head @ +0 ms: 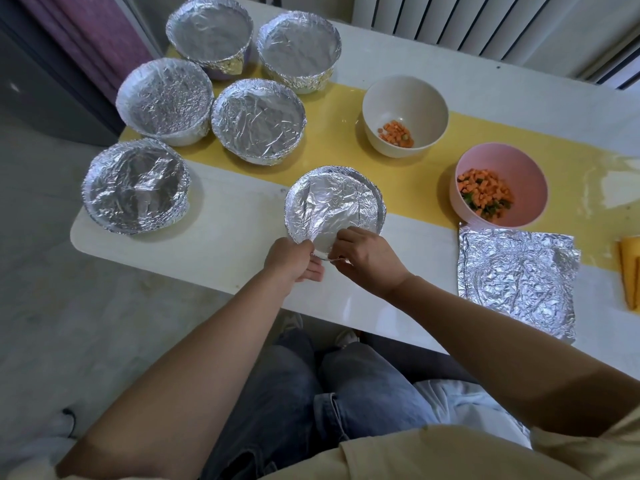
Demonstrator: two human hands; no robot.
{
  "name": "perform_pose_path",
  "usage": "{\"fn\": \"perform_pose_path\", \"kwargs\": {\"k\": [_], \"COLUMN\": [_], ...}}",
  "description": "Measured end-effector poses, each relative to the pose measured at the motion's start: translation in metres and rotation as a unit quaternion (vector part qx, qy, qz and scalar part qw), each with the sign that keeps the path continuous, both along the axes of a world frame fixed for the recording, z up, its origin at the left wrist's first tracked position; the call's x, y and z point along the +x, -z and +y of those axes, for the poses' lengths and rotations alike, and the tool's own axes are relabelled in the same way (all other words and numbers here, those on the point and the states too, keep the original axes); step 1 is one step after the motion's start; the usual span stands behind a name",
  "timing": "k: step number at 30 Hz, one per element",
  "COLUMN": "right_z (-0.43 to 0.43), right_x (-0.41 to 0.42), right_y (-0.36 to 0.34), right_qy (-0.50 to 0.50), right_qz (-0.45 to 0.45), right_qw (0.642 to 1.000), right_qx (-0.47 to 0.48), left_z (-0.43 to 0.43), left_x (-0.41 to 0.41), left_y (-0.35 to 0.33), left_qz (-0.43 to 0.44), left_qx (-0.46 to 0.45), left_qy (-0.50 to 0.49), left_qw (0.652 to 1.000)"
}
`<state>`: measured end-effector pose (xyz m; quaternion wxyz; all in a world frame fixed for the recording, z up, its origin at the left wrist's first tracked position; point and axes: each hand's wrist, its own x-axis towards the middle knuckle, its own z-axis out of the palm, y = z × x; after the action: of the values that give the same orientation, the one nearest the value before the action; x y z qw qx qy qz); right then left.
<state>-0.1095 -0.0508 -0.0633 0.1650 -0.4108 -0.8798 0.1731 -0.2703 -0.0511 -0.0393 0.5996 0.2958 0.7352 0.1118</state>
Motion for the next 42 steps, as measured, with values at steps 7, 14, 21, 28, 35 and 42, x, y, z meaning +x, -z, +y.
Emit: {"fn": "perform_pose_path", "kwargs": {"k": [7, 14, 21, 28, 35, 42], "right_z": [-0.002, -0.002, -0.002, -0.001, -0.001, -0.001], "right_x": [-0.002, -0.004, 0.012, -0.009, -0.010, 0.007], "right_y": [0.001, -0.002, -0.006, -0.004, -0.001, -0.003], "right_qy": [0.022, 0.041, 0.011, 0.029, 0.008, -0.010], "right_qz": [0.015, 0.029, 0.008, 0.022, 0.019, 0.018], "right_qw": [1.000, 0.999, 1.000, 0.999, 1.000, 1.000], "right_qx": [-0.004, -0.019, 0.007, 0.039, 0.009, 0.005], "left_z": [-0.002, -0.001, 0.004, -0.003, -0.005, -0.003], "left_x": [-0.003, 0.003, -0.012, -0.004, -0.001, -0.004], "left_y": [-0.006, -0.006, -0.010, -0.005, -0.005, -0.008], "left_qz": [-0.018, -0.035, -0.022, -0.007, -0.052, -0.073], "left_qx": [-0.020, 0.008, 0.020, 0.002, 0.016, 0.017], "left_qy": [0.039, 0.044, 0.046, 0.011, -0.035, -0.018], "left_qw": [0.999, 0.998, 0.999, 1.000, 0.998, 0.997]}}
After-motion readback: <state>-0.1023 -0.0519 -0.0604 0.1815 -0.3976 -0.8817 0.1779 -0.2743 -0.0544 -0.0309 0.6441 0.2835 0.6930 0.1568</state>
